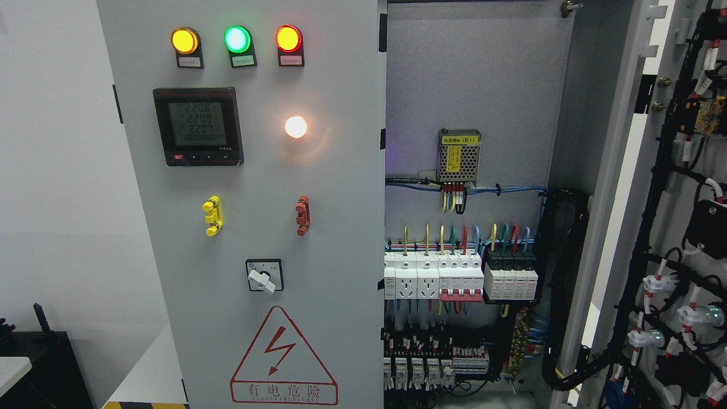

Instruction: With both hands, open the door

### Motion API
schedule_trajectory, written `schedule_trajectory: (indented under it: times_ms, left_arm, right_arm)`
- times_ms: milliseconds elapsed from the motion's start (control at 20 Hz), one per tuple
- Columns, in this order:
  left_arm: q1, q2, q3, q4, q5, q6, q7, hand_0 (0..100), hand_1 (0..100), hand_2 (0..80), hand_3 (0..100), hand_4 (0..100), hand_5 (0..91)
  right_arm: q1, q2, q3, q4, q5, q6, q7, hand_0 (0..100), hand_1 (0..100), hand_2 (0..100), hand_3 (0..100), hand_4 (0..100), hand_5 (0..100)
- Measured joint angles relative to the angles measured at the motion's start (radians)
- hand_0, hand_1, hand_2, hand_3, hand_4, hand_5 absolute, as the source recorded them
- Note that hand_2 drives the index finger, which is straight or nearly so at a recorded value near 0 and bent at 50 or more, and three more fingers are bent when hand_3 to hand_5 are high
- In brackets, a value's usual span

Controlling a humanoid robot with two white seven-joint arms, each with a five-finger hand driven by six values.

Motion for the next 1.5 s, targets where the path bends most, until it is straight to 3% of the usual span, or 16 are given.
schedule_trajectory:
  times_ms: [300, 601, 1002, 1502]
  left_arm:
    - [0.0, -0.001, -0.005, -0.018, -0.021, 0.009, 0.001, 0, 0, 0.0, 0, 4, 0.0]
    - [0.0, -0.001, -0.01, -0.046, -0.016, 0.088, 0.002, 0, 0, 0.0, 0, 4, 0.0]
    - [0.001, -0.001, -0.064, -0.087, 0.105, 0.103, 0.001, 0, 0, 0.0, 0, 4, 0.0]
    - [0.002, -0.001, -0.106, -0.114, 0.149, 0.101, -0.005, 0, 0, 0.0, 0, 4, 0.0]
  right_arm:
    - [0.0, 0.0, 0.0, -0.002, -0.001, 0.0, 0.0, 0, 0, 0, 0, 0, 0]
    - [0.0, 0.001, 0.0, -0.007, -0.002, 0.0, 0.0, 0, 0, 0, 0, 0, 0]
    - [0.004, 0.0, -0.001, -0.049, 0.0, 0.0, -0.001, 0, 0, 0, 0, 0, 0]
    - [0.103, -0.014, 0.002, -0.225, 0.003, -0.005, -0.004, 0, 0, 0, 0, 0, 0]
